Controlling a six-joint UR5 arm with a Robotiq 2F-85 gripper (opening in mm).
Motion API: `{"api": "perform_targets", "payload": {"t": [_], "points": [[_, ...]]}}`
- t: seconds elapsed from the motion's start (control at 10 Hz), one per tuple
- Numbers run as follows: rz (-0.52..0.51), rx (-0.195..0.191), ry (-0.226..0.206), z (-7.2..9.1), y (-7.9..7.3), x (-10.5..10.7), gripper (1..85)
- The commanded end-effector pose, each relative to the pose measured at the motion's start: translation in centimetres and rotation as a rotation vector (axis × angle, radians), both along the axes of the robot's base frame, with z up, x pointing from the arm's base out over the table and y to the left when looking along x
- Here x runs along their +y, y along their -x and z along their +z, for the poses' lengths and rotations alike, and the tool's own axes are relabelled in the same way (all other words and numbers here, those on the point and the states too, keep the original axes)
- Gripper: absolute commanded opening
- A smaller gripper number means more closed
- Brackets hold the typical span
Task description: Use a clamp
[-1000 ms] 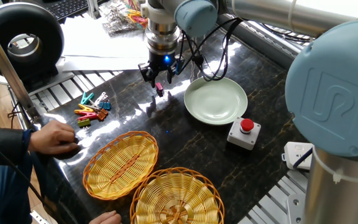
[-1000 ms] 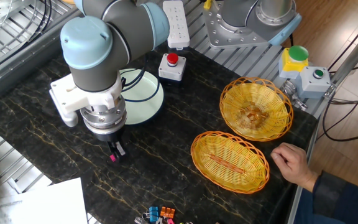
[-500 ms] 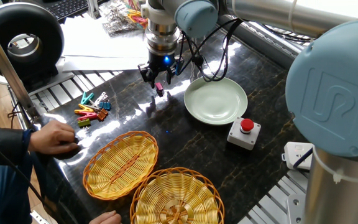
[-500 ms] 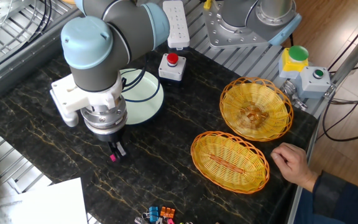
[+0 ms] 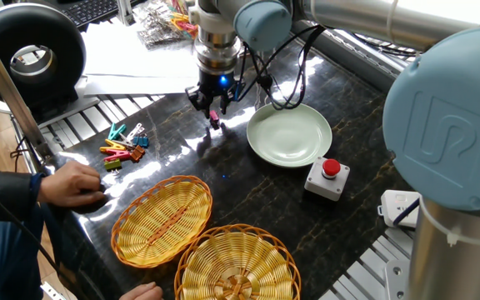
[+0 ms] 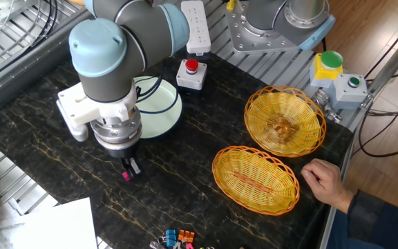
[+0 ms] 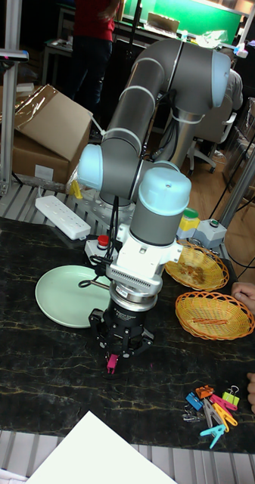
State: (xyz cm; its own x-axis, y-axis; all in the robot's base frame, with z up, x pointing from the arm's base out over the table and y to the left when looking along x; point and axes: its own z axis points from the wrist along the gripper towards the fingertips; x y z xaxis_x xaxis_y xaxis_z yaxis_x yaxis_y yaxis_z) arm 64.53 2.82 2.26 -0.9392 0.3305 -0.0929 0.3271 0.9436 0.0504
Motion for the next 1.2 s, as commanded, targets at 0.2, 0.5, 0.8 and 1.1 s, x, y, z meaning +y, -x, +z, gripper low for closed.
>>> {"api": "perform_targets", "payload": {"t": [0.2, 0.5, 0.8, 1.1], "points": [[0.004, 0.01, 0.005, 1.3, 0.5, -0.4, 1.0], [0.043, 0.026, 0.043, 2.4, 1.0, -2.4, 1.0], [0.007, 0.101, 0.043, 4.0, 3.9, -2.8, 1.0], [-0.123, 0.181, 0.059, 5.1, 7.4, -3.3, 1.0]]}}
